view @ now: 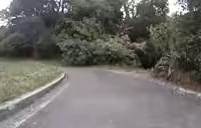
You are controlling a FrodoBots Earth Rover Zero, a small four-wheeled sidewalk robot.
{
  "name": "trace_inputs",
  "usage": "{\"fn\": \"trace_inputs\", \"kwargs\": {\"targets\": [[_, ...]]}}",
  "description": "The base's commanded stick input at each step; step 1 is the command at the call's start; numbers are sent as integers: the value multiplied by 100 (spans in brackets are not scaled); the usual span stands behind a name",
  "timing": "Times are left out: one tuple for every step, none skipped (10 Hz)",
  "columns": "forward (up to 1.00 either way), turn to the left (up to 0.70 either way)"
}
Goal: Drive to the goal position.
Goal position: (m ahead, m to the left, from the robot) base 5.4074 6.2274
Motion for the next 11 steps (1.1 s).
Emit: {"fn": "trace_inputs", "kwargs": {"targets": [[100,0],[100,0],[100,0],[100,0],[100,0],[100,0],[100,0],[100,0],[100,0],[100,0],[100,0]]}}
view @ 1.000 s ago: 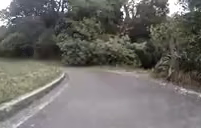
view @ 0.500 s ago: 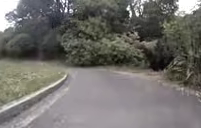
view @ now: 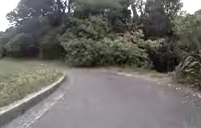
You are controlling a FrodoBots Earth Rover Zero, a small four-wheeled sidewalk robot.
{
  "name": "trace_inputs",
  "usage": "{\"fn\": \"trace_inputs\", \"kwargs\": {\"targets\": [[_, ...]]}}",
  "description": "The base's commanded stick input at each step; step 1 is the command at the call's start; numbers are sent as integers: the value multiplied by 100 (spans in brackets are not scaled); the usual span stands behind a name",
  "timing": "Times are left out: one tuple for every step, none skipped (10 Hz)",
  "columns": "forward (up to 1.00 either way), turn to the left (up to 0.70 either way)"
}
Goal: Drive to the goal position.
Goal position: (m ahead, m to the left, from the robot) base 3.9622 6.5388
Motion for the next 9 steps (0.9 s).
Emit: {"fn": "trace_inputs", "kwargs": {"targets": [[100,0],[100,0],[100,38],[100,28],[100,7],[100,0],[100,0],[100,0],[100,0]]}}
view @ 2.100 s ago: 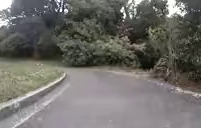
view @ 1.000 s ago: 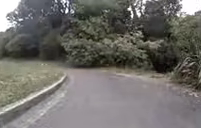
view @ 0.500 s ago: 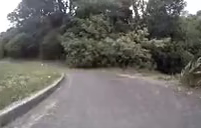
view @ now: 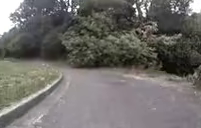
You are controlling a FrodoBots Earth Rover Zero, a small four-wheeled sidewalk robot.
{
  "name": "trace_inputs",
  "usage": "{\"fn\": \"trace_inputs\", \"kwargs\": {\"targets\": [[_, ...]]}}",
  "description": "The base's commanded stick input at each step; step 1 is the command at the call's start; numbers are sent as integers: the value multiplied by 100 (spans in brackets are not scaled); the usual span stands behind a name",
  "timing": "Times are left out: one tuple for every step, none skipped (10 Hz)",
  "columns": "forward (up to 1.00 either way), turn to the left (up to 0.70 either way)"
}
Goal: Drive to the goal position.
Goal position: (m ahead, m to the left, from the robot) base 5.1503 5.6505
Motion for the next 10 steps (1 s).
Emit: {"fn": "trace_inputs", "kwargs": {"targets": [[100,0],[100,0],[100,0],[100,0],[100,0],[100,0],[100,0],[100,0],[100,0],[100,0]]}}
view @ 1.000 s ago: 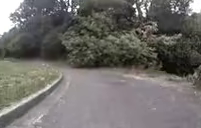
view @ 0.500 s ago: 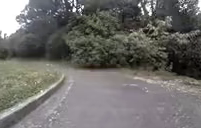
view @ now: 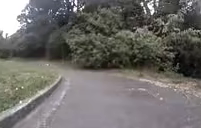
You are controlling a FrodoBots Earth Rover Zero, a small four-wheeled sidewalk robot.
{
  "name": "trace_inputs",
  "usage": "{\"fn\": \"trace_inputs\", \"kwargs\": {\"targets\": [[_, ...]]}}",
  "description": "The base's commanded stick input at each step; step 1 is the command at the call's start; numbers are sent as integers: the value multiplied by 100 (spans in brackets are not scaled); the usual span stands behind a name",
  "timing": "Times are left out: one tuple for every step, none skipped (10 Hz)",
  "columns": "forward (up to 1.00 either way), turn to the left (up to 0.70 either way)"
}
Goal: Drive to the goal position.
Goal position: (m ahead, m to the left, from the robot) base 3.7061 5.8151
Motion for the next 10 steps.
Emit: {"fn": "trace_inputs", "kwargs": {"targets": [[100,0],[100,0],[100,0],[100,0],[100,0],[100,0],[100,0],[100,0],[100,0],[100,0]]}}
